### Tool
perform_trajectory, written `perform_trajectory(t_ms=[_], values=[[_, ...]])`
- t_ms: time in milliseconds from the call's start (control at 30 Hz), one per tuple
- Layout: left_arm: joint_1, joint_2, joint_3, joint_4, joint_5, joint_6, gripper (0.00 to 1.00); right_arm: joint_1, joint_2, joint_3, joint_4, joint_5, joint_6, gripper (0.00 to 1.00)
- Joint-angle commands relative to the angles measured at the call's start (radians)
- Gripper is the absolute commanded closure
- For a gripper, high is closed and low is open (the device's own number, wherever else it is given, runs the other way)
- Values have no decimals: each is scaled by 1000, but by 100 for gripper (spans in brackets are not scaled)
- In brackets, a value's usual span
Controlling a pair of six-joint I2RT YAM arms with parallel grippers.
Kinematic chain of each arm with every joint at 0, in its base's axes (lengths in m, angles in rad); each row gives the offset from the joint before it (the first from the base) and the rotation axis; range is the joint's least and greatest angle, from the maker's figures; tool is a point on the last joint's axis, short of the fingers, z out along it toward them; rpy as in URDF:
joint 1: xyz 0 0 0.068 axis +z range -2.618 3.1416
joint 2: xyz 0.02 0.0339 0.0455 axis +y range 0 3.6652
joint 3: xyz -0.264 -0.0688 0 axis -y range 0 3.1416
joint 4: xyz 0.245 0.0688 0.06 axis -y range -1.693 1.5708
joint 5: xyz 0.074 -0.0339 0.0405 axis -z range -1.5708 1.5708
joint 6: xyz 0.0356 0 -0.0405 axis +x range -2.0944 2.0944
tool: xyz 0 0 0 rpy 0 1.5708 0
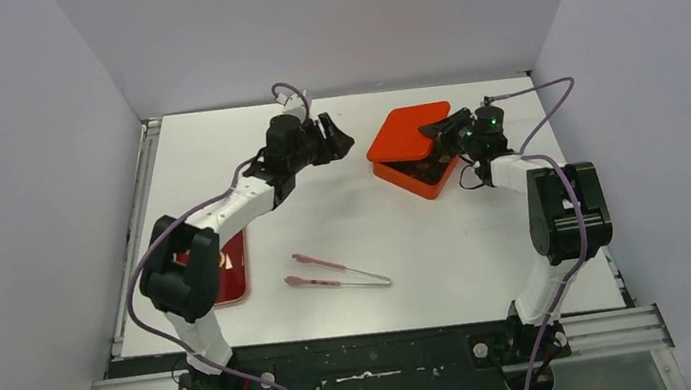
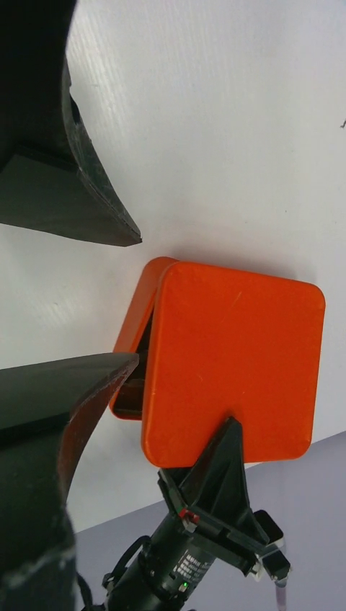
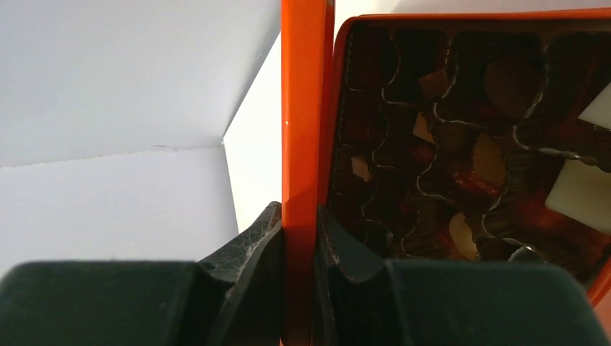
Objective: Pack the chocolate
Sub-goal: Close the box lid on the packing box.
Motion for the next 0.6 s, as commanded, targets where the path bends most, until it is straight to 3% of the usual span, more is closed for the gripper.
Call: perform_trajectory(t_ms=[0, 400, 567], values=[[-26, 128, 92, 194, -11, -44, 47, -24, 7, -3, 86, 4, 3, 98], [-47, 349, 212, 349, 69, -62, 47, -62, -30, -94, 65, -10, -15, 90], [-47, 406, 241, 380, 78, -59, 52, -73, -34, -100, 27, -16, -37, 87]])
